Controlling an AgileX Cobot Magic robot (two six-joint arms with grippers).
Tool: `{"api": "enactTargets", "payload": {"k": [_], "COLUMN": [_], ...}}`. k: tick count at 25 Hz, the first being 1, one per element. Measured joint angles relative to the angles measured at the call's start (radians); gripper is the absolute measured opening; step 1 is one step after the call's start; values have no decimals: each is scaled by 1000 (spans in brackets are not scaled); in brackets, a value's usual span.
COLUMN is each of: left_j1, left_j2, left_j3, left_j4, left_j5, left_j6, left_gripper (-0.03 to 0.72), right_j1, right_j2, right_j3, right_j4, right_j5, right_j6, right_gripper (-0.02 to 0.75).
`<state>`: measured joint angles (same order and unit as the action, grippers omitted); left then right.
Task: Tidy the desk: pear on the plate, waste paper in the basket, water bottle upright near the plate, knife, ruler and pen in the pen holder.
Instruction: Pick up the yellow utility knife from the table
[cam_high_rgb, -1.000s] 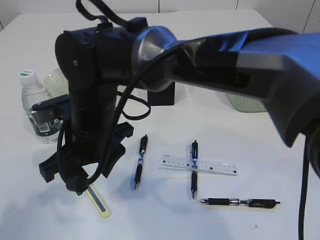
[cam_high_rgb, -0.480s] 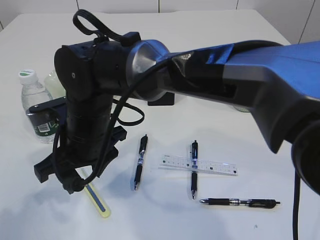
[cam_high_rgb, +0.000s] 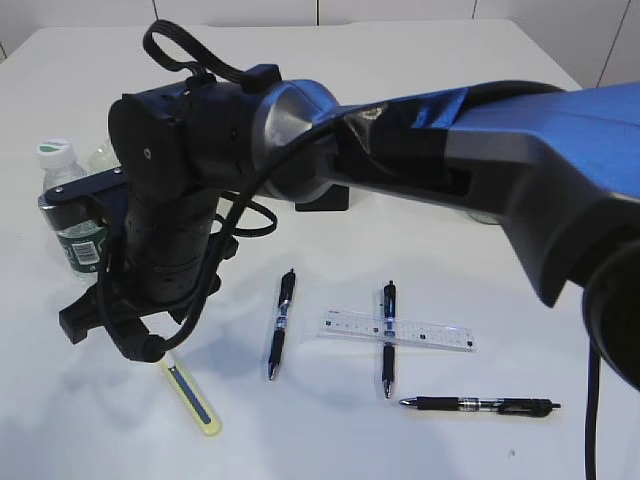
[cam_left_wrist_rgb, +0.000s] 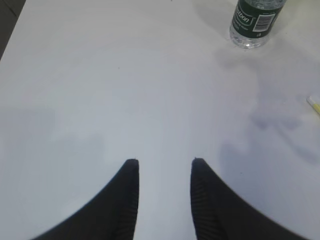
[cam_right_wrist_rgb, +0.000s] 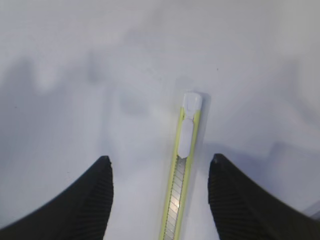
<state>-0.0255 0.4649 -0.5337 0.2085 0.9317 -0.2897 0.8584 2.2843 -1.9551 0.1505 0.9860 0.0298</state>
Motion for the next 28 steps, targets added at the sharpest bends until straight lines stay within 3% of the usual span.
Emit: {"api": "enactTargets", "payload": {"k": [13,28], "left_j1": [0,0], "left_j2": [0,0], "left_j3": [0,0], "left_j4": [1,1], "left_j5": [11,17], "left_j6": [0,0], "left_gripper": [239,239], "right_j1": [0,0], "right_j2": [104,162], "right_j3": [-126,-133], "right_j4": [-23,-51], "right_j5": [25,129], "right_j6": [-30,-35], "right_gripper": [477,477]}}
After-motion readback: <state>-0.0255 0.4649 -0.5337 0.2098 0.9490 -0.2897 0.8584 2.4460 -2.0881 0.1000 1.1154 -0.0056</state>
